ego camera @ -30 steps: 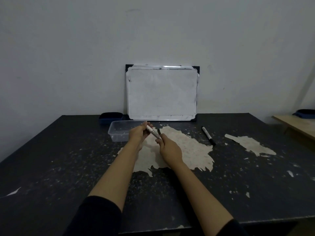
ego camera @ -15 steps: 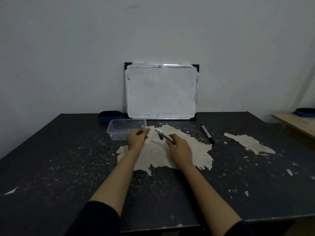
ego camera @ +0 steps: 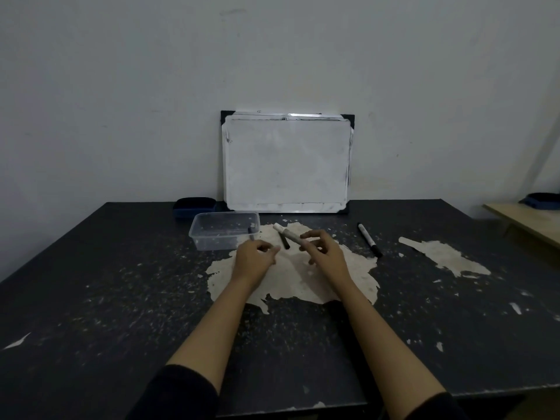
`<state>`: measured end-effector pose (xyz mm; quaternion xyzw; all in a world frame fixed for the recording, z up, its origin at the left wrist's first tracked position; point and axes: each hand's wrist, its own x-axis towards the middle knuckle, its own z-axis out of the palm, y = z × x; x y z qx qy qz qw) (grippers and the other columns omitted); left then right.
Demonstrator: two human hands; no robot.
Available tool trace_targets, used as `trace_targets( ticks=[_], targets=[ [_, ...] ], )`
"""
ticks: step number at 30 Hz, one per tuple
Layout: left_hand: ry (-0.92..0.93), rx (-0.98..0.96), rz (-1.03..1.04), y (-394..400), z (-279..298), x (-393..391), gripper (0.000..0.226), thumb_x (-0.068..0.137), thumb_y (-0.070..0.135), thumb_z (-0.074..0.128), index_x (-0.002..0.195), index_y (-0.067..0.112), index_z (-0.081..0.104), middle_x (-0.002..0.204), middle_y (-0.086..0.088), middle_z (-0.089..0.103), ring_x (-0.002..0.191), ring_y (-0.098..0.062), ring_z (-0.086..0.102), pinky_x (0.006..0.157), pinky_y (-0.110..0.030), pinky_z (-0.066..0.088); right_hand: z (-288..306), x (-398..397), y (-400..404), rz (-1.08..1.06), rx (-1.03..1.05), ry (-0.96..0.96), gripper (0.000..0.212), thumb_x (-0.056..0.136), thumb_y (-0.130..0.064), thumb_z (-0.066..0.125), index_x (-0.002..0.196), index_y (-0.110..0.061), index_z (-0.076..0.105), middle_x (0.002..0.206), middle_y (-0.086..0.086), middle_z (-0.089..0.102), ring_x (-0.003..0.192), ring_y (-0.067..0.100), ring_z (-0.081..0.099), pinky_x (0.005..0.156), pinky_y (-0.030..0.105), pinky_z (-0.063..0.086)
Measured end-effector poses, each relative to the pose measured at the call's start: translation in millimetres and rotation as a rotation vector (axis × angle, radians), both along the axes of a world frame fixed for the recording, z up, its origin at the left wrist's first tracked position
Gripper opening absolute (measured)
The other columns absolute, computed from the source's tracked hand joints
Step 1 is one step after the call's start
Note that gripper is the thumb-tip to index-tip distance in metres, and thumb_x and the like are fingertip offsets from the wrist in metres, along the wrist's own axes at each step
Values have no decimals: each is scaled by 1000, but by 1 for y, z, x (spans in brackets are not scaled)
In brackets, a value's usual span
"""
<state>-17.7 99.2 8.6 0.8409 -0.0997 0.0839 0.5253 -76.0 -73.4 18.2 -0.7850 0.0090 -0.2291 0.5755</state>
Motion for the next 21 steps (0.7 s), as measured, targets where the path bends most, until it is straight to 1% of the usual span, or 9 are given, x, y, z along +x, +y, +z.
trace_targets(
  ticks=[2, 4, 6, 7, 9, 11, 15, 18, 21],
  targets=[
    [72, -198, 42, -1, 6, 7, 28, 96, 26, 55, 106, 7, 72, 103, -7, 72, 92, -16, 65, 72, -18, 49, 9, 1, 0, -3, 89, -58, 18, 93, -25, 68, 107, -13, 70, 94, 5, 74, 75, 3, 68, 57, 18, 51],
    [321, -593, 23, -2, 12, 12, 33, 100, 24, 47, 110, 0, 68, 106, -14, 71, 92, -19, 64, 77, -22, 51, 20, 2, 1, -19, 131, -91, 19, 92, -22, 70, 105, -8, 72, 88, 7, 75, 67, -3, 66, 55, 16, 50],
    [523, -918, -86, -2, 18, 11, 38, 101, 27, 46, 106, -5, 65, 99, -16, 70, 91, -24, 66, 83, -27, 53, 31, 6, 2, -37, 138, -109, 18, 91, -24, 72, 99, -8, 75, 83, 7, 76, 67, 0, 67, 55, 16, 50],
    [580, -981, -143, -1, 20, 10, 39, 101, 29, 46, 102, -4, 65, 98, -17, 70, 93, -26, 66, 85, -29, 53, 37, 7, 4, -43, 134, -117, 18, 89, -26, 73, 94, -9, 76, 80, 7, 76, 69, 4, 69, 57, 18, 51],
    [626, -1023, -227, 1, 23, 6, 40, 101, 31, 46, 98, -3, 66, 101, -20, 70, 98, -30, 66, 89, -32, 53, 48, 12, 7, -50, 93, -136, 22, 87, -31, 75, 86, -9, 76, 74, 6, 76, 69, 11, 70, 59, 20, 51],
    [644, -1064, -268, 2, 27, 2, 40, 101, 31, 46, 100, -4, 65, 103, -21, 69, 100, -29, 66, 90, -32, 53, 59, 16, 11, -41, 28, -158, 28, 87, -32, 75, 82, -5, 76, 71, 7, 74, 64, 11, 67, 60, 20, 51],
    [721, -1097, -343, 6, 26, -2, 26, 97, 19, 53, 100, -4, 65, 102, -19, 72, 101, -25, 66, 94, -31, 53, 74, 25, 18, -62, -37, -164, 33, 86, -38, 75, 78, -6, 75, 74, 8, 76, 72, 20, 74, 70, 30, 60],
    [759, -991, -416, 12, 21, -6, 27, 93, 19, 59, 108, -1, 68, 98, -12, 76, 93, -17, 70, 99, -29, 48, 79, 27, 19, -93, 41, -176, 31, 88, -33, 74, 78, -4, 75, 73, 7, 76, 67, 10, 73, 65, 18, 55],
    [818, -967, -480, 20, 21, -7, 35, 83, 15, 67, 111, -6, 67, 97, -14, 75, 81, -15, 74, 83, -25, 58, 80, 24, 16, -130, 118, -166, 35, 91, -29, 71, 80, 5, 74, 66, 3, 70, 54, -5, 64, 56, 5, 46]
  ],
)
